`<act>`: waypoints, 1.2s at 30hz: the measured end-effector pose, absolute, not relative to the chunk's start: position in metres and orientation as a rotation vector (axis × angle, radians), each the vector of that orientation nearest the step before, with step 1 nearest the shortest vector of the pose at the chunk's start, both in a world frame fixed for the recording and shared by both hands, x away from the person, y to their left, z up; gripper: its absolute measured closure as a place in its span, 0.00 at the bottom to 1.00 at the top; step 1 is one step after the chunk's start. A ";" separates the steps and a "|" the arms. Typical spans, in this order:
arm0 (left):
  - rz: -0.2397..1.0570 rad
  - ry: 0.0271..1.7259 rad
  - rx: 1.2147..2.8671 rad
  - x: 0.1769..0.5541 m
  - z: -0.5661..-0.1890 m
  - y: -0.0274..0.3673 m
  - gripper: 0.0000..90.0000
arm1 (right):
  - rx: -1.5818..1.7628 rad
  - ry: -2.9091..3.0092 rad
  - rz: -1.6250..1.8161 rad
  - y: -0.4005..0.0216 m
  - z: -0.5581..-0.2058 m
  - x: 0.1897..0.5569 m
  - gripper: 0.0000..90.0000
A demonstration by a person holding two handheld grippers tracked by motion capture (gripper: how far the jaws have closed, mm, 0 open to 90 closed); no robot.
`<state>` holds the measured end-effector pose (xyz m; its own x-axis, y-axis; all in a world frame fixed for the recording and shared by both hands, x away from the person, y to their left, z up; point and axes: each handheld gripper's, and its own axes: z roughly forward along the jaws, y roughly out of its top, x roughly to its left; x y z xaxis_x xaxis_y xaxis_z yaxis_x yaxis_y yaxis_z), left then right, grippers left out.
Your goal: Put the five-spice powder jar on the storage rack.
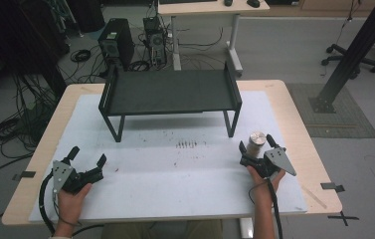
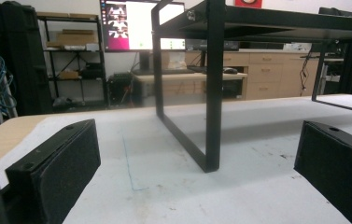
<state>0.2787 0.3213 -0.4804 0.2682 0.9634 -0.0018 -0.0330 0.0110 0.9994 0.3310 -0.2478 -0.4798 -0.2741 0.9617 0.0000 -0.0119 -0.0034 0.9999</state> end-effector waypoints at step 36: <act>1.018 0.989 1.294 0.279 -0.480 0.321 0.01 | 1.050 1.414 1.427 -0.248 -0.480 0.331 0.04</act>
<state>0.2788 0.3214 -0.4804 0.2665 0.9638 -0.0039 -0.0319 0.0128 0.9994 0.3311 -0.2482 -0.4798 -0.2896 0.9572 -0.0001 -0.0089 -0.0026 1.0000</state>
